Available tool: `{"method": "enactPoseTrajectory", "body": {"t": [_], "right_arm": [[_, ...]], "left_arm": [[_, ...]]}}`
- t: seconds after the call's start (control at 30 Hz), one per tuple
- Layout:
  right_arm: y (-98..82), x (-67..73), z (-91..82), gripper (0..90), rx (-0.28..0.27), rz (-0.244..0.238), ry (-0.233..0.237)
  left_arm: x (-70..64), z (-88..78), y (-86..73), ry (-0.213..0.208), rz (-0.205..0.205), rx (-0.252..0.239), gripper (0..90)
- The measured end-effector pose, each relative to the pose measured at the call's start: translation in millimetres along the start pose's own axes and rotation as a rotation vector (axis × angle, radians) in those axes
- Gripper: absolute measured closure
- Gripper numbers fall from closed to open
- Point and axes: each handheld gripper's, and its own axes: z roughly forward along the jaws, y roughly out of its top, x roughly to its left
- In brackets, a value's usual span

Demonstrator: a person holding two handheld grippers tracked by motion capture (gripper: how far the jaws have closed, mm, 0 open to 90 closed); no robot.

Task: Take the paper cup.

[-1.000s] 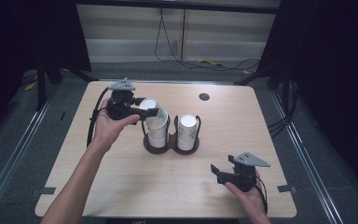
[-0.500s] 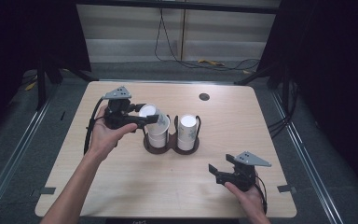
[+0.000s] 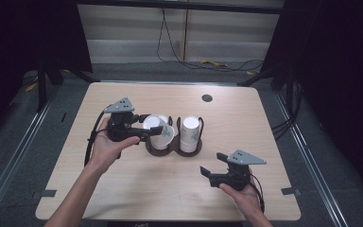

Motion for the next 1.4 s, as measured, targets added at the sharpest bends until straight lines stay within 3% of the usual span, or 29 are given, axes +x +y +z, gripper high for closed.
{"method": "enactPoseTrajectory", "body": {"t": [0.2,0.23,0.33,0.4,0.6,0.73,0.9,1.0,1.4], "right_arm": [[10.1,11.4,11.4,15.0,-0.005,-0.028,0.047],[11.3,12.8,12.6,14.9,-0.007,-0.031,0.055],[15.9,16.9,15.9,14.7,-0.022,-0.037,0.070],[19.6,19.9,17.2,14.5,-0.033,-0.042,0.084],[29.4,28.1,24.4,14.8,-0.038,-0.083,0.131],[28.9,29.9,29.2,14.8,-0.047,-0.071,0.147],[24.6,34.8,33.0,14.7,-0.042,-0.077,0.175],[22.5,37.2,33.9,14.7,-0.038,-0.091,0.191],[18.9,43.3,33.5,13.7,-0.042,-0.128,0.271]], "left_arm": [[-5.3,1.2,-4.4,-0.026,-0.010,-0.012,35.5],[-7.7,0.9,-6.0,-0.050,-0.019,-0.021,35.5],[-12.5,1.6,-9.5,-0.067,-0.011,-0.024,35.5],[-15.6,3.6,-13.4,-0.049,0.009,-0.023,35.5],[-20.3,10.7,-30.5,-0.045,0.031,-0.006,35.4],[-23.8,14.8,-43.2,-0.061,0.031,0.008,35.3],[-24.1,18.2,-54.2,-0.112,0.001,0.020,35.3],[-26.7,20.7,-57.6,-0.124,0.009,0.033,35.3],[-41.0,22.9,-53.1,-0.225,0.017,0.017,35.4]]}}
